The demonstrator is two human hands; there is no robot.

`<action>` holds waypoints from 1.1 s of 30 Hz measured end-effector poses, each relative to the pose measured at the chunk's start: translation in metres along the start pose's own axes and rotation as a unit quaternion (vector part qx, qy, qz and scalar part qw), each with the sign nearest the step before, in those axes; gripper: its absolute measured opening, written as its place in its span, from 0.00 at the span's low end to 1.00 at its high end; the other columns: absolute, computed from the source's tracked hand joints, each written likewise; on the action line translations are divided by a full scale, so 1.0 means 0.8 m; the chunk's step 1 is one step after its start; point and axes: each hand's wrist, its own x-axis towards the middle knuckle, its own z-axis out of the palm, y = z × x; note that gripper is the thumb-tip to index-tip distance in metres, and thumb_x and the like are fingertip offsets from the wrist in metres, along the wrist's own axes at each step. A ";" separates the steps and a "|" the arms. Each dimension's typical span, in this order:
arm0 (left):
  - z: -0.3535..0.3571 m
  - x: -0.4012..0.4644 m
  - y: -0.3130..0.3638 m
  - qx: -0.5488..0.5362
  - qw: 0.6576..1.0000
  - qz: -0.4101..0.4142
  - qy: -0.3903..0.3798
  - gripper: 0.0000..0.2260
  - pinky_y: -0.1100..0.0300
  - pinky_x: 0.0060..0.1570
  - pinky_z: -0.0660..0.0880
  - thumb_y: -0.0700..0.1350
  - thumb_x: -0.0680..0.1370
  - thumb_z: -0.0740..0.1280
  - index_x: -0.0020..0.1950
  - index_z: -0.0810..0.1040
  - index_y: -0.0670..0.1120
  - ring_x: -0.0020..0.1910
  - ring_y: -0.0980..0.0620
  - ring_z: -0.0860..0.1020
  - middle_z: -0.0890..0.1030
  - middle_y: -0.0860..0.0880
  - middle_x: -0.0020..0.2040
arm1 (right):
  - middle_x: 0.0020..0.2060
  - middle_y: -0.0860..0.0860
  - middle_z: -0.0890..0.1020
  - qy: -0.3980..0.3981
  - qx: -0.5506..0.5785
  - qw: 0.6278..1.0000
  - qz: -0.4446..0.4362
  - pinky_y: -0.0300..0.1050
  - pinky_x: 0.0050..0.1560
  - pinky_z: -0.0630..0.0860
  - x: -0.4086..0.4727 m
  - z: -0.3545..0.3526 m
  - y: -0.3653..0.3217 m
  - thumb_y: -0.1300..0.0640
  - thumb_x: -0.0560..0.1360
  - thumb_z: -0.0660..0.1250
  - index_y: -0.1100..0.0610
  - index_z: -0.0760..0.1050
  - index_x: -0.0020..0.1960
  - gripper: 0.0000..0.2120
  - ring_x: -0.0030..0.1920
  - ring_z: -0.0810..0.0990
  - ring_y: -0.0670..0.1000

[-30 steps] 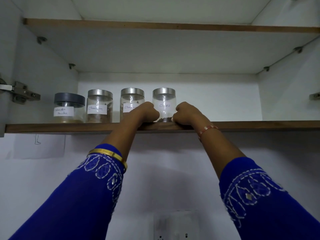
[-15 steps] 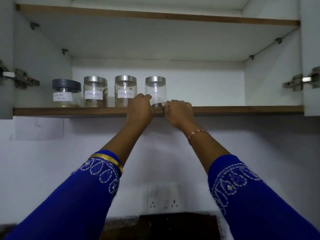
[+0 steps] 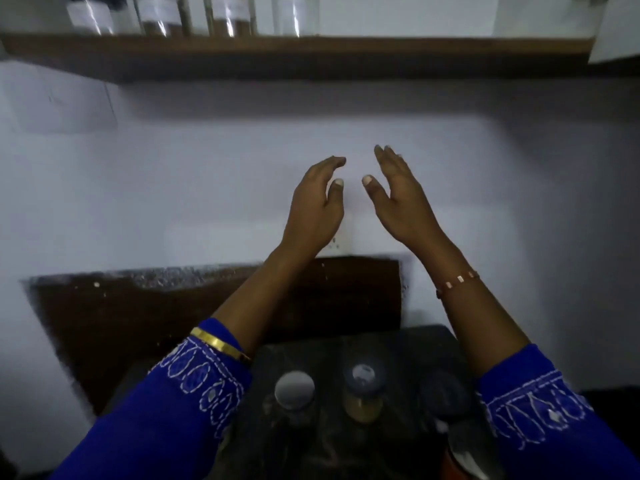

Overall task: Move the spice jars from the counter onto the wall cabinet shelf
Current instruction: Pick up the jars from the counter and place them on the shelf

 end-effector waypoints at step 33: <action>0.195 -0.375 -0.015 -0.225 0.848 -0.333 -0.344 0.15 0.83 0.43 0.68 0.36 0.79 0.58 0.65 0.72 0.43 0.56 0.60 0.71 0.76 0.46 0.63 | 0.74 0.57 0.61 -0.061 -0.029 0.901 0.428 0.49 0.71 0.60 -0.394 0.001 0.216 0.54 0.74 0.68 0.57 0.59 0.74 0.32 0.74 0.59 0.55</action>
